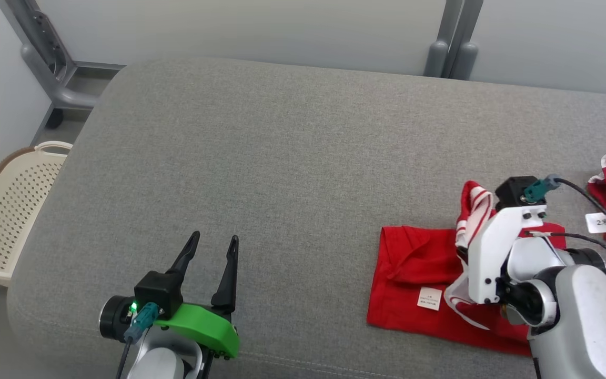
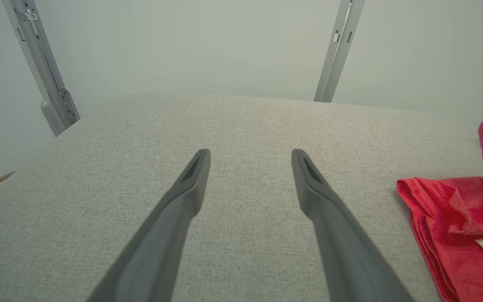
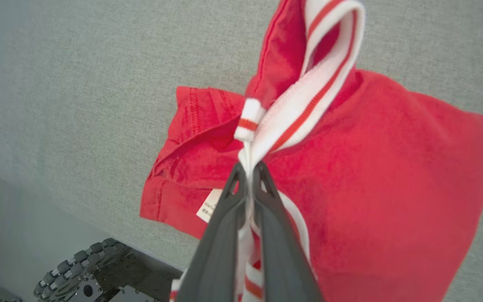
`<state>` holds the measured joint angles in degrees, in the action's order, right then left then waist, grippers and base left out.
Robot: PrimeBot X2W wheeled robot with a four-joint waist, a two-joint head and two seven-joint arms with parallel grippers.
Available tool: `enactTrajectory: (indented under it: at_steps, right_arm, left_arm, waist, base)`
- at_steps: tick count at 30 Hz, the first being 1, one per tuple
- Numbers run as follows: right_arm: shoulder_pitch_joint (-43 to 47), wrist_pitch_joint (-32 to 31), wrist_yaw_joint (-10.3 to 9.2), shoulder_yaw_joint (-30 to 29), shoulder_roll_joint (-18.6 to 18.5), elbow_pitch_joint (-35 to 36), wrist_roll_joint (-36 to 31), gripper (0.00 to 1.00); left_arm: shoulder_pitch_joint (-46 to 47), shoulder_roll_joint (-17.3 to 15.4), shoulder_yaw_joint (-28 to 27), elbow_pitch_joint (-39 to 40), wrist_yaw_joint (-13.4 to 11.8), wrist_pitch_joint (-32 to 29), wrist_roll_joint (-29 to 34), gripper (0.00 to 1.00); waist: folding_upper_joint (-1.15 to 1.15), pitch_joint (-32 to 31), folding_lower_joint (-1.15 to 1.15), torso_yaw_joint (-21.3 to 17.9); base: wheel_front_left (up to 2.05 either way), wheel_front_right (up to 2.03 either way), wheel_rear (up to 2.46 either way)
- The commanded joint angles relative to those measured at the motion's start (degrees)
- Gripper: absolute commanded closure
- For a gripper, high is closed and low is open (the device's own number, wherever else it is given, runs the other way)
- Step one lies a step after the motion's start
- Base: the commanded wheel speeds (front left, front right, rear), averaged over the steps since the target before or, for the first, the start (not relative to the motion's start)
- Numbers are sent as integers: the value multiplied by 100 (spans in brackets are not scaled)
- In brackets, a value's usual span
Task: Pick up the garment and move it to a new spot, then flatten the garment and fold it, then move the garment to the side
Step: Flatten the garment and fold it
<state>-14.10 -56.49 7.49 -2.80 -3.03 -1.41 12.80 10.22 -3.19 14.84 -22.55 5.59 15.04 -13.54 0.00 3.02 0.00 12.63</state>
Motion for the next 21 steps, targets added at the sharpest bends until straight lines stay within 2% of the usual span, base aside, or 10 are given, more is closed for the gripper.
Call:
enactTrajectory:
  at_steps: [1, 11, 19, 20, 21]
  right_arm:
    - [-138, 93, -1, 172, -1, -192, 90, 100]
    - [-514, 534, -1, 951, 2, -1080, 551, 100]
    - [-737, 970, -1, 1196, 2, -1643, 790, 100]
    - [-767, 1049, -1, 1200, 2, -1684, 804, 59]
    - [-777, 1096, -1, 1194, 3, -1758, 848, 0]
  left_arm:
    - [98, -6, 0, 0, 27, 14, 26, 0]
    - [183, 5, 16, -4, 30, 14, 65, 0]
    - [195, 12, 32, -25, 36, 14, 63, 0]
    - [196, 14, 36, -27, 37, 14, 59, 0]
    - [197, 14, 42, -29, 38, 14, 54, 0]
  waist:
    - [0, 29, 0, 36]
    - [0, 99, 0, 115]
    - [0, 125, 0, 142]
    - [0, 125, 0, 146]
    - [0, 125, 0, 150]
  base:
    - [0, 0, 0]
    - [0, 0, 0]
    - [0, 0, 0]
    - [0, 0, 0]
    - [0, 0, 0]
